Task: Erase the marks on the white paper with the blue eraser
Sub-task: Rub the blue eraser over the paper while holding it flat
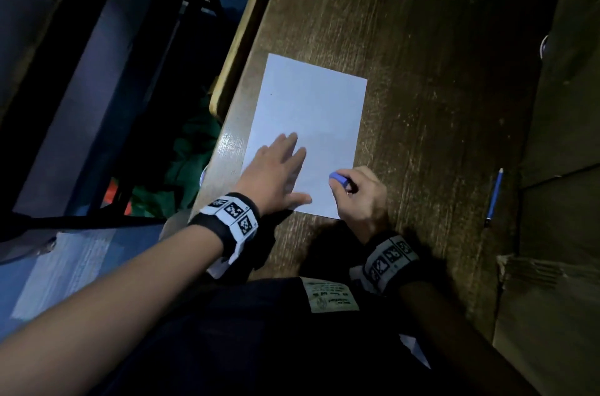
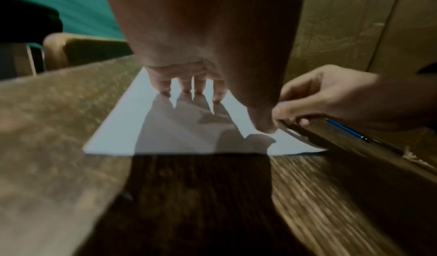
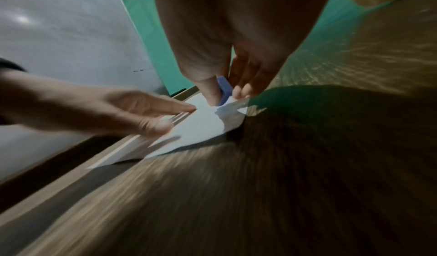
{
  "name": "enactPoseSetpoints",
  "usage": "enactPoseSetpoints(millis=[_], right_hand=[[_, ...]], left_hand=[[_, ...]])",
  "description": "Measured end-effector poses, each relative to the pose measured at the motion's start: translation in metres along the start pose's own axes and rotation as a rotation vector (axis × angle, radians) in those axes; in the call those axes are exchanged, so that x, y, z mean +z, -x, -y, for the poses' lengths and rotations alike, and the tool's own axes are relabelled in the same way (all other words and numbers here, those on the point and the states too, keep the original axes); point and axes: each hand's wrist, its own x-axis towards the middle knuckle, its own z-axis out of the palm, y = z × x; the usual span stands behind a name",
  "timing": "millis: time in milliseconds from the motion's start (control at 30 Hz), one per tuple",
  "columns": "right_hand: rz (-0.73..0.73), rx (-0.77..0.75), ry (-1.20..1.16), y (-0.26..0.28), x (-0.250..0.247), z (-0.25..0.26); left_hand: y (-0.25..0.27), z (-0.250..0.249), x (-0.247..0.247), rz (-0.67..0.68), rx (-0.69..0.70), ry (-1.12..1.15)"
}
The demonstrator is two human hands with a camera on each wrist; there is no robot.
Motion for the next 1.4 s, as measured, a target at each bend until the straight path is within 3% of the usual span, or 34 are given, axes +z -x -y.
enactPoseSetpoints(millis=[67, 167, 267, 367, 500, 567, 667, 767, 867, 933, 1033, 1133, 1233, 1300, 1400], right_hand=[[0.037, 0.002, 0.000, -0.013, 0.007, 0.001], [0.106, -0.045, 0.029, -0.033, 0.014, 0.004], [0.088, -0.111, 0.077, -0.049, 0.016, 0.002], [0.073, -0.154, 0.092, -0.031, 0.021, 0.000], [0.261, -0.330, 0.085, 0.004, 0.017, 0.001], [0.284, -0.282, 0.120, -0.025, 0.015, 0.001], [0.148, -0.191, 0.127, -0.064, 0.017, 0.005], [0.088, -0.162, 0.094, -0.039, 0.022, 0.004], [0.233, -0.263, 0.100, 0.005, 0.011, 0.005], [0.297, -0.279, 0.110, -0.012, 0.008, 0.005], [0.179, -0.209, 0.157, -0.057, 0.012, 0.008], [0.084, -0.154, 0.116, -0.052, 0.017, 0.007], [0.238, -0.249, 0.116, -0.004, 0.009, 0.009], [0.378, -0.308, 0.132, -0.001, 0.002, 0.009], [0.257, -0.227, 0.181, -0.048, 0.007, 0.010]], left_hand=[[-0.002, -0.008, 0.010, 0.068, -0.065, -0.084], [-0.012, -0.013, 0.014, 0.061, -0.107, -0.134], [-0.023, -0.009, 0.012, 0.098, -0.113, -0.187], [-0.027, -0.008, 0.010, 0.105, -0.104, -0.226], [-0.031, -0.007, 0.010, 0.113, -0.110, -0.257], [-0.031, -0.008, 0.010, 0.123, -0.111, -0.254], [-0.031, -0.009, 0.009, 0.142, -0.111, -0.238], [-0.031, -0.009, 0.008, 0.134, -0.112, -0.237], [-0.032, -0.009, 0.009, 0.134, -0.124, -0.237], [-0.032, -0.011, 0.007, 0.149, -0.127, -0.242], [-0.036, -0.016, 0.005, 0.189, -0.139, -0.261], [-0.037, -0.017, 0.002, 0.203, -0.150, -0.263], [-0.037, -0.016, 0.003, 0.193, -0.153, -0.266], [-0.037, -0.016, 0.002, 0.195, -0.154, -0.262], [-0.038, -0.017, 0.002, 0.223, -0.153, -0.264]])
